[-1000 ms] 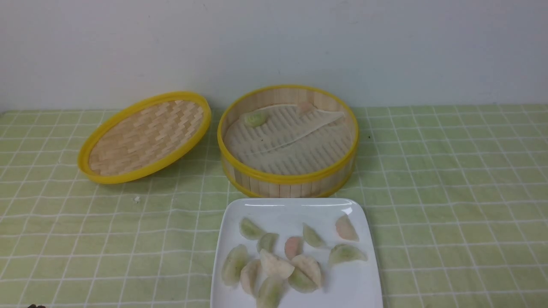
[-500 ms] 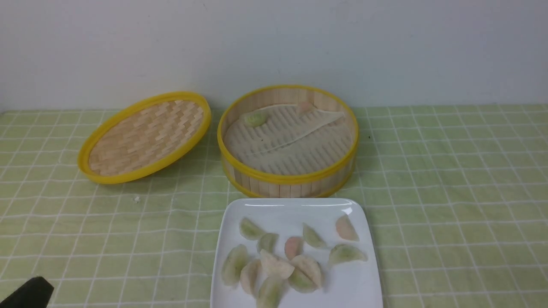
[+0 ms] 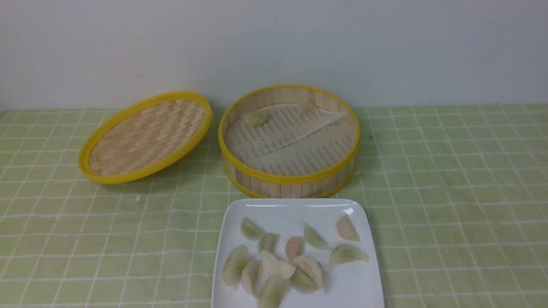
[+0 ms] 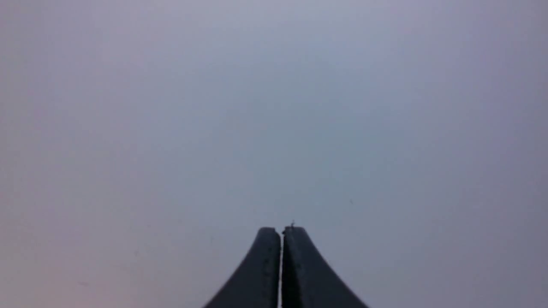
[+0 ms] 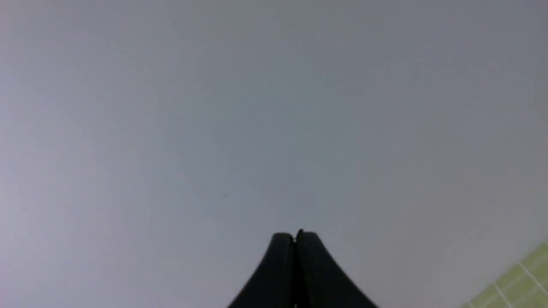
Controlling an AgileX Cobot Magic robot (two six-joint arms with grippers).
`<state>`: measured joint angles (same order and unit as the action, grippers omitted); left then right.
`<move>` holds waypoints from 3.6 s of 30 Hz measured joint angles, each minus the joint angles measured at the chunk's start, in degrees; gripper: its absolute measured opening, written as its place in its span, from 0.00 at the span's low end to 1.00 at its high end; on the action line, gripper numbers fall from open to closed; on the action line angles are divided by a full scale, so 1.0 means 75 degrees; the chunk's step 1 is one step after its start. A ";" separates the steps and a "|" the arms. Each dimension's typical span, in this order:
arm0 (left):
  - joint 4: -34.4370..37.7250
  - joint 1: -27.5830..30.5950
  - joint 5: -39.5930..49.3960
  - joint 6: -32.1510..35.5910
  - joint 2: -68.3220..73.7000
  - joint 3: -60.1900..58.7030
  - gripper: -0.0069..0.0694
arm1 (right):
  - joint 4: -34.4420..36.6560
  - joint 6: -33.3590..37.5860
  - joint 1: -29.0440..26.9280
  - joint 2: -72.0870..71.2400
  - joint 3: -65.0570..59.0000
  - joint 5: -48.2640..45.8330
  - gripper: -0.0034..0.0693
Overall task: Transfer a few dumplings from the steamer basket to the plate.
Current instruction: Use the left arm to grab a dumpling from the steamer, then use the left arm to put the dumpling into the plate
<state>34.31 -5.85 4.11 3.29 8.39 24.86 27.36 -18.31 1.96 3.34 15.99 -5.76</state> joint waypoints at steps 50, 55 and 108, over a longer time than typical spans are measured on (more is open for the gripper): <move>-0.3395 -0.1547 0.5302 0.3926 1.7806 1.3722 0.70 | -0.0305 0.3009 0.0168 0.6904 0.6569 -0.8002 0.03; -0.3453 -0.1561 0.4681 0.4170 1.8053 1.3722 0.69 | -0.0197 0.3009 0.0168 0.6904 0.6569 -0.7989 0.03; -0.2351 -0.4548 0.7898 0.1391 1.2505 0.6725 0.31 | -0.0146 0.3607 0.0176 0.6911 0.6569 -0.8439 0.03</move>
<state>16.68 -39.96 63.35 13.73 102.18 75.30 26.27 8.74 3.27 55.17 65.26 -69.06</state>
